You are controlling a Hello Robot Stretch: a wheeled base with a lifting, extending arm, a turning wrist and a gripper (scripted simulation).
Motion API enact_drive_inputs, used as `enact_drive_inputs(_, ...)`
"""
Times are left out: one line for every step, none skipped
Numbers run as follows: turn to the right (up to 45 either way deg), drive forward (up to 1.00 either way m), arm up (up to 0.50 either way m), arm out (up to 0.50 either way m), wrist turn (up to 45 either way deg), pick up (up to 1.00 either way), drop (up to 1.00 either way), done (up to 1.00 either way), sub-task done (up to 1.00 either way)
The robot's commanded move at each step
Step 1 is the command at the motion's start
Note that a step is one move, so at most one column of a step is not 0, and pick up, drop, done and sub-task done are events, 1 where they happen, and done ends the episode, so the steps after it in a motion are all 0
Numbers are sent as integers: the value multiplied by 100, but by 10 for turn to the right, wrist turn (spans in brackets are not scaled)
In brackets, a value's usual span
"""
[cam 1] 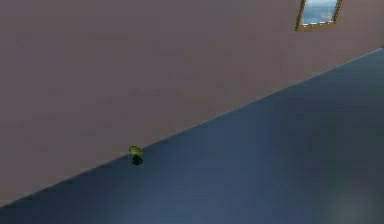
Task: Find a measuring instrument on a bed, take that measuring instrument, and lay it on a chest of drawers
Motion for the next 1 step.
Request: enact_drive_inputs(0, 25, 0, 0, 0, 0, 0, 0, 0)
